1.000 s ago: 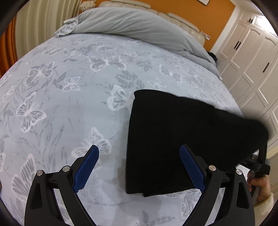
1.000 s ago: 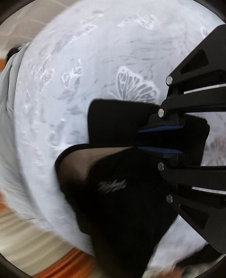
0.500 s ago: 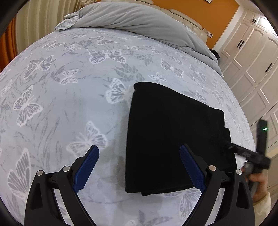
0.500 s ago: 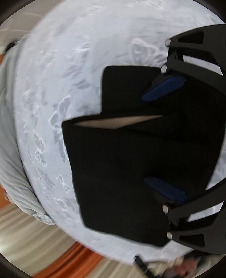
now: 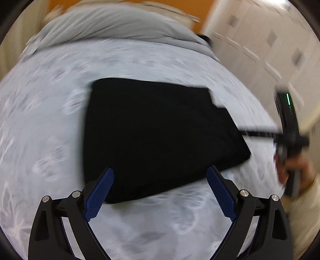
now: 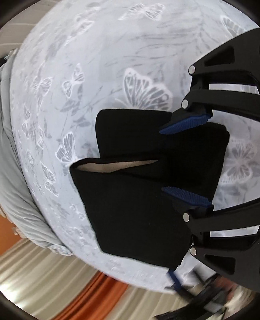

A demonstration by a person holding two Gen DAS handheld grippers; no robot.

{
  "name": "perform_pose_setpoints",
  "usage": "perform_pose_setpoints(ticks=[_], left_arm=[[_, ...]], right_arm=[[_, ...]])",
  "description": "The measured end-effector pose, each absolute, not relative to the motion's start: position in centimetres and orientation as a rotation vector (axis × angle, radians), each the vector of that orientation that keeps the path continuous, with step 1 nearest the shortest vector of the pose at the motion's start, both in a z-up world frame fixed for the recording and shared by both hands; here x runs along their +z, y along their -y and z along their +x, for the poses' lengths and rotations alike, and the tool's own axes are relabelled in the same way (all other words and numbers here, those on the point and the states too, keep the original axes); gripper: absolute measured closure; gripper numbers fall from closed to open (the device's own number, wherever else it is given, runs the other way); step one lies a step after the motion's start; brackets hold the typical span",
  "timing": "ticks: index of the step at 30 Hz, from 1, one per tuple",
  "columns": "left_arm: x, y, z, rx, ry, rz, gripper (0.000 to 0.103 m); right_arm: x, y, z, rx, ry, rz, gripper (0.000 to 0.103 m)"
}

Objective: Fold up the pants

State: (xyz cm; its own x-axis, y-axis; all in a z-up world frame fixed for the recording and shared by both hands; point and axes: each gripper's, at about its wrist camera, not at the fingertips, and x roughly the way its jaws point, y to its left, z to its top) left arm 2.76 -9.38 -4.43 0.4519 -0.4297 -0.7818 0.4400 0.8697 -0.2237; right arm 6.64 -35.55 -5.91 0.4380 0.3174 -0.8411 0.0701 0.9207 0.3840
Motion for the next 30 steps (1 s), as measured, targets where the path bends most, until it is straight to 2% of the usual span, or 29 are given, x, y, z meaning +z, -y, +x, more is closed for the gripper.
perform_pose_setpoints(ticks=[5, 8, 9, 10, 11, 12, 16, 17, 18, 19, 24, 26, 27, 28, 30], left_arm=[[-6.1, 18.0, 1.7, -0.541, -0.834, 0.287, 0.011], [-7.1, 19.5, 3.5, -0.533, -0.814, 0.264, 0.014], [-7.5, 19.3, 4.1, -0.552, -0.829, 0.22, 0.032], [-7.7, 18.9, 4.9, -0.566, -0.843, 0.173, 0.045], [-7.7, 18.2, 5.6, -0.571, -0.843, 0.114, 0.052], [-7.6, 17.9, 6.0, -0.583, -0.842, 0.087, 0.065], [-6.6, 16.4, 8.0, -0.627, -0.875, -0.067, 0.089], [-6.4, 15.9, 8.4, -0.633, -0.881, -0.105, 0.09], [-6.0, 15.4, 8.7, -0.628, -0.88, -0.144, 0.09], [-5.8, 15.1, 8.9, -0.628, -0.882, -0.158, 0.09], [-4.0, 13.9, 8.7, -0.653, -0.866, -0.239, 0.09], [-3.1, 13.8, 8.4, -0.67, -0.851, -0.249, 0.09], [-2.9, 14.1, 8.2, -0.674, -0.853, -0.232, 0.087], [-3.1, 14.5, 8.0, -0.681, -0.869, -0.206, 0.067], [-4.4, 15.7, 7.5, -0.674, -0.935, -0.145, 0.042]], right_arm=[[-6.3, 37.5, 7.2, 0.185, -1.11, 0.538, 0.052], [-6.7, 37.8, 7.5, 0.23, -1.11, 0.575, 0.055], [-6.6, 37.8, 7.5, 0.236, -1.11, 0.575, 0.056], [-6.6, 37.7, 7.5, 0.245, -1.11, 0.571, 0.056], [-6.5, 37.4, 7.4, 0.262, -1.108, 0.562, 0.056], [-6.4, 36.9, 7.4, 0.28, -1.11, 0.538, 0.056], [-7.5, 35.3, 7.9, 0.292, -1.148, 0.482, 0.056], [-7.7, 34.9, 8.1, 0.285, -1.138, 0.48, 0.056], [-7.6, 34.7, 8.2, 0.276, -1.129, 0.477, 0.068], [-7.5, 34.3, 8.3, 0.277, -1.131, 0.469, 0.076], [-2.2, 32.9, 5.5, 0.389, -1.044, 0.445, 0.079], [-2.5, 34.0, 3.9, 0.329, -1.061, 0.407, 0.087], [-3.7, 34.8, 3.8, 0.255, -1.108, 0.376, 0.086], [-5.7, 35.8, 3.9, 0.166, -1.189, 0.36, 0.084], [-7.1, 37.4, 4.2, 0.17, -1.229, 0.47, 0.087]])
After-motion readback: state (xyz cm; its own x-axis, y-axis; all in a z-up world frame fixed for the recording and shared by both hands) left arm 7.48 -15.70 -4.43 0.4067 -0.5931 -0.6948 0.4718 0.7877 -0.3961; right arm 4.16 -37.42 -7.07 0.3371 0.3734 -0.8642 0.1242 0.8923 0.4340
